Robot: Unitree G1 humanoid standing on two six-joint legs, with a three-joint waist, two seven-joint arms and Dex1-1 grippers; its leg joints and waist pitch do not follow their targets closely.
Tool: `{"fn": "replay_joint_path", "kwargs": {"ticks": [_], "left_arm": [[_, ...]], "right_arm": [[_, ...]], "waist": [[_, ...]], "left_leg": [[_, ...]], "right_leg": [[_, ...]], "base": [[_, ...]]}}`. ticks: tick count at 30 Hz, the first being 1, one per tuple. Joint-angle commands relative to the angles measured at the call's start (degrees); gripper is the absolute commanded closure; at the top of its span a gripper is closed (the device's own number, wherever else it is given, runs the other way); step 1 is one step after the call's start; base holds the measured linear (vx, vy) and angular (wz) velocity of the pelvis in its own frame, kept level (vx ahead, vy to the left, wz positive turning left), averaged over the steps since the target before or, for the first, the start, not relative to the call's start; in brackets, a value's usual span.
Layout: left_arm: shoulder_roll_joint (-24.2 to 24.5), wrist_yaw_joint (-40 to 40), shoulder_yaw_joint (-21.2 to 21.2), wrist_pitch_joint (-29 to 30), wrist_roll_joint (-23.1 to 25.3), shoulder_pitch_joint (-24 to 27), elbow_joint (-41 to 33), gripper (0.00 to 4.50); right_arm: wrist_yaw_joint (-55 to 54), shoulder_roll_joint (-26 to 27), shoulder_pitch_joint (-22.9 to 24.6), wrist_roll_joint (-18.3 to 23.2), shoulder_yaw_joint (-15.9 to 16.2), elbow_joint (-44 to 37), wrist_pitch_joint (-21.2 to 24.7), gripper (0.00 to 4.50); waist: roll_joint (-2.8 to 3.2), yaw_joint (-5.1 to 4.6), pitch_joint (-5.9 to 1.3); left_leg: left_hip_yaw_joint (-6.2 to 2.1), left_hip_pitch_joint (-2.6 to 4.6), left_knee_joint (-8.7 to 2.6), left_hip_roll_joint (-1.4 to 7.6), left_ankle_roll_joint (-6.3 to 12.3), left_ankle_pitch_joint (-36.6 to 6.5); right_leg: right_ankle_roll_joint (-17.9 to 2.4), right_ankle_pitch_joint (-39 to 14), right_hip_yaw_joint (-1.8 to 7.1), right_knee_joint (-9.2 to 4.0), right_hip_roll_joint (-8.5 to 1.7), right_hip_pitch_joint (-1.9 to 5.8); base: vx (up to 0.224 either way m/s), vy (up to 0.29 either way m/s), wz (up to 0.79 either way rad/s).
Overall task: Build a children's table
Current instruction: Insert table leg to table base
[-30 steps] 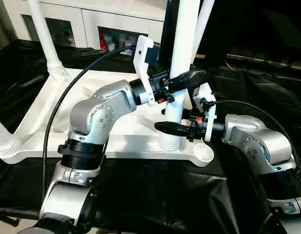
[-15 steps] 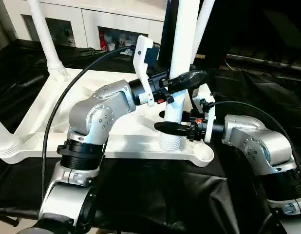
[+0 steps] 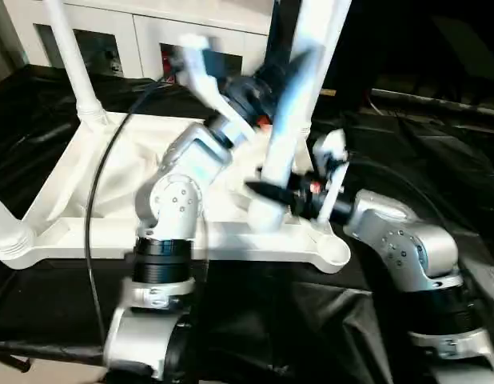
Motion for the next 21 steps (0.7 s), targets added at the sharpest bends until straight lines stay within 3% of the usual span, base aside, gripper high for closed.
{"fn": "replay_joint_path", "kwargs": {"ticks": [1,3,7,8,9,10,11,12,14,17,19,21], "left_arm": [[-1.3,2.2,3.1,-0.4,-3.5,-0.2,-0.3,1.46],[-1.6,2.4,4.2,-0.6,-5.2,0.9,-2.0,1.46],[0.9,2.3,2.6,0.9,-2.6,3.2,-3.7,1.46],[6.0,4.3,-2.0,2.3,6.4,5.8,-3.1,1.46],[8.8,5.8,-4.6,2.7,11.6,7.2,-2.5,1.46],[12.3,8.2,-8.0,1.2,19.2,9.1,-1.2,1.46],[15.6,9.6,-10.8,-2.3,26.0,12.1,0.1,1.46],[16.4,10.6,-11.1,-3.1,27.5,13.3,0.2,1.46],[18.0,13.7,-11.7,-5.3,31.4,16.9,-0.3,1.46],[18.0,16.1,-11.5,-7.0,33.6,22.3,-4.2,1.46],[17.0,17.7,-11.6,-6.7,33.0,24.5,-6.8,1.46],[15.8,19.0,-11.6,-8.5,33.5,25.7,-7.5,1.46]], "right_arm": [[-2.7,0.5,0.4,1.6,-3.7,-0.8,-2.1,2.59],[-6.1,1.7,0.0,1.7,-6.5,-0.6,-3.4,2.59],[-8.6,1.4,0.0,0.4,-7.8,-0.5,-4.2,2.59],[-9.7,-0.3,0.6,-2.9,-6.8,-0.2,-5.2,2.59],[-10.2,-1.3,1.0,-5.0,-5.9,-0.1,-5.7,2.59],[-11.4,-2.7,1.6,-8.0,-4.5,0.3,-6.2,2.59],[-13.2,-3.6,2.5,-11.1,-3.4,0.6,-7.5,2.59],[-14.0,-3.8,2.9,-12.1,-3.1,0.6,-7.8,2.59],[-16.9,-3.8,4.2,-14.5,-2.6,0.5,-8.7,2.59],[-21.3,-3.2,6.2,-18.5,-2.3,0.3,-13.3,2.59],[-22.2,-3.3,7.7,-20.0,-1.9,0.1,-15.6,2.59],[-22.3,-2.8,8.9,-19.8,-2.0,0.0,-16.1,2.59]], "waist": [[0.56,0.05,-4.25],[1.09,0.06,-4.23],[1.23,-0.07,-4.22],[1.6,0.02,-4.25],[1.72,-0.2,-4.18],[1.8,-0.29,-4.17],[1.9,-0.26,-4.13],[1.86,-0.52,-4.12],[2.16,-1.0,-4.3],[2.18,-1.28,-4.38],[1.75,-1.42,-4.23],[1.95,-1.29,-3.89]], "left_leg": [[-1.62,0.72,-4.79,4.54,0.05,-5.0],[-1.61,0.93,-4.86,4.52,-0.61,-4.3],[-1.51,1.01,-4.95,4.49,-0.74,-4.1],[-1.55,1.05,-4.94,4.35,-0.91,-4.3],[-1.79,1.03,-5.18,4.5,-1.3,-4.6],[-1.7,1.14,-5.15,4.39,-1.75,-5.0],[-1.97,1.02,-5.3,4.32,-2.63,-5.6],[-1.77,1.03,-5.28,4.26,-3.09,-6.2],[-1.84,0.91,-5.35,4.23,-3.95,-6.4],[-1.77,0.75,-5.24,4.47,-3.32,-5.7],[-1.55,0.74,-5.2,4.39,-2.38,-6.5],[-1.55,0.8,-5.39,4.54,-1.84,-8.6]], "right_leg": [[-16.2,-1.1,3.2,-3.59,-4.49,3.1],[-15.6,-0.4,3.17,-3.57,-4.3,2.96],[-14.9,0.9,3.11,-3.59,-3.95,2.98],[-14.2,0.5,3.13,-3.57,-3.92,2.99],[-11.5,-1.1,3.06,-3.9,-3.64,2.92],[-10.4,-1.9,3.16,-3.86,-3.59,2.95],[-7.3,-4.6,3.22,-4.43,-3.73,2.97],[-6.9,-5.1,3.34,-4.32,-3.68,3.01],[-8.0,-4.0,3.29,-4.17,-3.65,3.03],[-11.3,-0.8,3.25,-3.74,-3.79,2.83],[-12.3,-1.0,3.29,-3.85,-3.67,2.73],[-12.7,-4.0,3.37,-4.24,-3.86,2.58]], "base": [[0.0,0.0,0.0],[0.0,0.0,0.0],[0.0,0.0,0.0],[0.0,0.0,0.0],[0.0,0.0,0.0],[0.0,0.0,0.0],[0.0,0.0,0.0],[0.0,0.0,0.0],[0.0,0.0,0.0],[0.0,0.0,0.0],[0.0,0.0,0.0],[0.0,0.0,0.0]]}}
